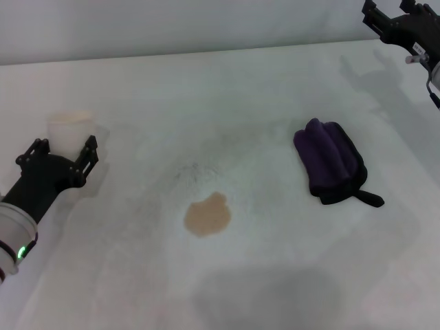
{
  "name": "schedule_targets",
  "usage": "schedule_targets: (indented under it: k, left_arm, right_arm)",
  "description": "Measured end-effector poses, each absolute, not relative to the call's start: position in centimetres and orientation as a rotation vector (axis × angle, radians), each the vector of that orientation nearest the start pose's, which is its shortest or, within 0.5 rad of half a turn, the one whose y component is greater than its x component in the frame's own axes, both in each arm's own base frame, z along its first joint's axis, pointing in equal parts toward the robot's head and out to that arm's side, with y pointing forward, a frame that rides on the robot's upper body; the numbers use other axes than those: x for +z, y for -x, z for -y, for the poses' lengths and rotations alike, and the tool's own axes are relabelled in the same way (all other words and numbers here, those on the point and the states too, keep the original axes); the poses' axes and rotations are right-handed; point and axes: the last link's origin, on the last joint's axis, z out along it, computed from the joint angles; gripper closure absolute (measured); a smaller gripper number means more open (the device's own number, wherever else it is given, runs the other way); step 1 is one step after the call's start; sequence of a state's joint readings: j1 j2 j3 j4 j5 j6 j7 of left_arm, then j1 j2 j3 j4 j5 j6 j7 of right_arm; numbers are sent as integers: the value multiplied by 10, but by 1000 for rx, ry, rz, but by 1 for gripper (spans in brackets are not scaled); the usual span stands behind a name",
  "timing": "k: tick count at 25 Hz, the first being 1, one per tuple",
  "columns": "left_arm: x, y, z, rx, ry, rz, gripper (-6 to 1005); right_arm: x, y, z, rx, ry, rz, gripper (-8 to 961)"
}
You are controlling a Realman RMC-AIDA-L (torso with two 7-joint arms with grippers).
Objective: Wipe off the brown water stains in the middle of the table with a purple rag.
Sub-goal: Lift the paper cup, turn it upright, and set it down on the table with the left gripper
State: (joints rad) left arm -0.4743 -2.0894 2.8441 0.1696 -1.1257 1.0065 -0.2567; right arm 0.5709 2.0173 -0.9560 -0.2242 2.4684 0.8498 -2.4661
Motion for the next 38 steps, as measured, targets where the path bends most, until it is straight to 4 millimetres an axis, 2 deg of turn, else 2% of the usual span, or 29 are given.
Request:
schedule_targets:
  k: [9, 18, 34, 38]
  left_arm:
    - [-86, 322, -303, -554, 1941, 639, 370]
    - [-90, 326, -294, -544, 1938, 674, 372]
    - [-92, 333, -287, -527, 1916, 721, 367]
    - [-91, 334, -288, -532, 1895, 739, 317]
  right_arm:
    - [37, -329, -403, 703, 1667, -747, 117]
    - [37, -327, -401, 727, 1670, -739, 117]
    - [40, -329, -399, 744, 1665, -743, 118]
    - [41, -330, -399, 742, 1664, -743, 118]
